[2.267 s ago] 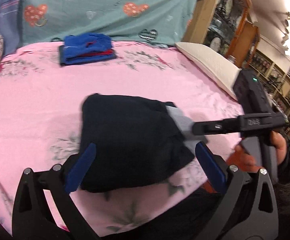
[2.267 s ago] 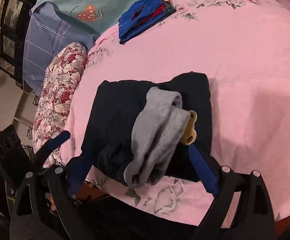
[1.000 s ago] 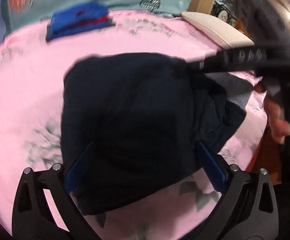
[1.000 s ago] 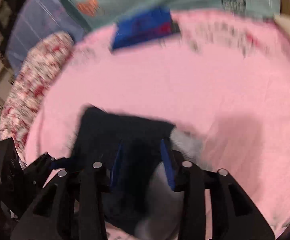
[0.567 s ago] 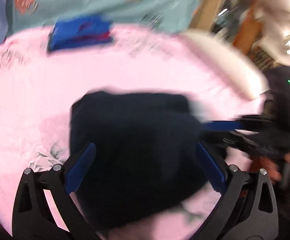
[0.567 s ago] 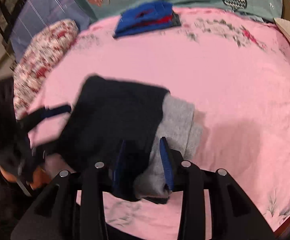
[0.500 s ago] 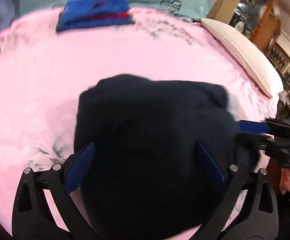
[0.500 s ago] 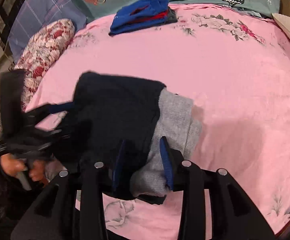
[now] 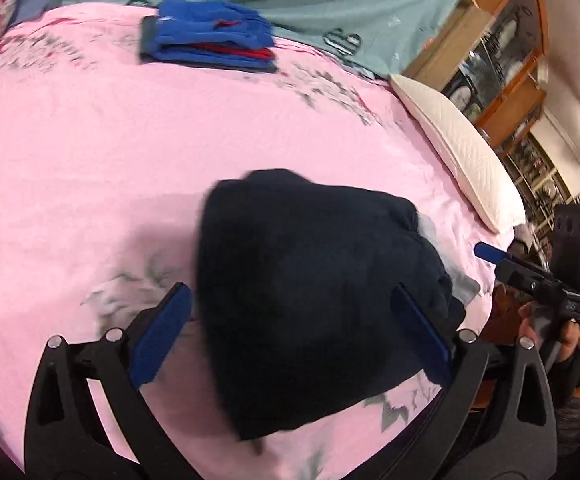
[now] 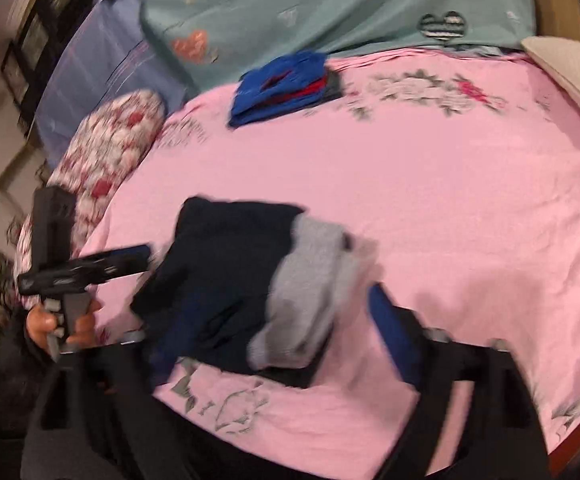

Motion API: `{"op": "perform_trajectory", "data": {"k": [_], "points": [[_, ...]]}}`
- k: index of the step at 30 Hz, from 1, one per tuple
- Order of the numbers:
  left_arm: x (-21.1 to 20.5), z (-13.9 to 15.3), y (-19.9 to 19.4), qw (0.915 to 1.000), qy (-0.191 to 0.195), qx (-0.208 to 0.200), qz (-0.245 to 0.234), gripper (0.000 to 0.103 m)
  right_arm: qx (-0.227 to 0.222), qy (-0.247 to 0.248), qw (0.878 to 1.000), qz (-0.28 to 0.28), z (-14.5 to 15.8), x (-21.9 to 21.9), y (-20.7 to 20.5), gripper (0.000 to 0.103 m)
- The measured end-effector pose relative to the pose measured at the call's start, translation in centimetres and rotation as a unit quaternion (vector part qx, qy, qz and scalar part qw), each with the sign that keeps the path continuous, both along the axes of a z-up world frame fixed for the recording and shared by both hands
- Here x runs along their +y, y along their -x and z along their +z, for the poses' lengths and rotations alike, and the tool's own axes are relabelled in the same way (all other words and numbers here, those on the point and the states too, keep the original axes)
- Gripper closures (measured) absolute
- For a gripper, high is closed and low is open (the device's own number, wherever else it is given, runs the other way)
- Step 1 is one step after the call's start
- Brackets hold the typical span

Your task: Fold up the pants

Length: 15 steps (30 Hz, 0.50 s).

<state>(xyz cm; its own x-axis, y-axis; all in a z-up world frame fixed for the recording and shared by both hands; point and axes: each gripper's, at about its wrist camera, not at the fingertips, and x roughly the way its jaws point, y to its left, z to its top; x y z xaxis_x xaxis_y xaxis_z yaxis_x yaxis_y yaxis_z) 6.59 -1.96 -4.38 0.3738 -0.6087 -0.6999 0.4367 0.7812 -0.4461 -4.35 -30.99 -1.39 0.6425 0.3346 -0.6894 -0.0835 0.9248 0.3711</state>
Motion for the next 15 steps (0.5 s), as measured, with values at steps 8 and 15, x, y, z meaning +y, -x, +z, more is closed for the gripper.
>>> {"op": "perform_trajectory", "data": {"k": [8,15], "points": [[0.8,-3.3,-1.4,0.9971,0.032,0.065,0.026,0.002,0.083,-0.131,0.988,0.018,-6.6,-0.7,-2.8,0.018],[-3.0,-2.9,-0.3,0.9975,0.026,0.065,-0.007,0.021,0.086,-0.104,0.989,0.059,-6.5,2.2,-3.0,0.06]]}}
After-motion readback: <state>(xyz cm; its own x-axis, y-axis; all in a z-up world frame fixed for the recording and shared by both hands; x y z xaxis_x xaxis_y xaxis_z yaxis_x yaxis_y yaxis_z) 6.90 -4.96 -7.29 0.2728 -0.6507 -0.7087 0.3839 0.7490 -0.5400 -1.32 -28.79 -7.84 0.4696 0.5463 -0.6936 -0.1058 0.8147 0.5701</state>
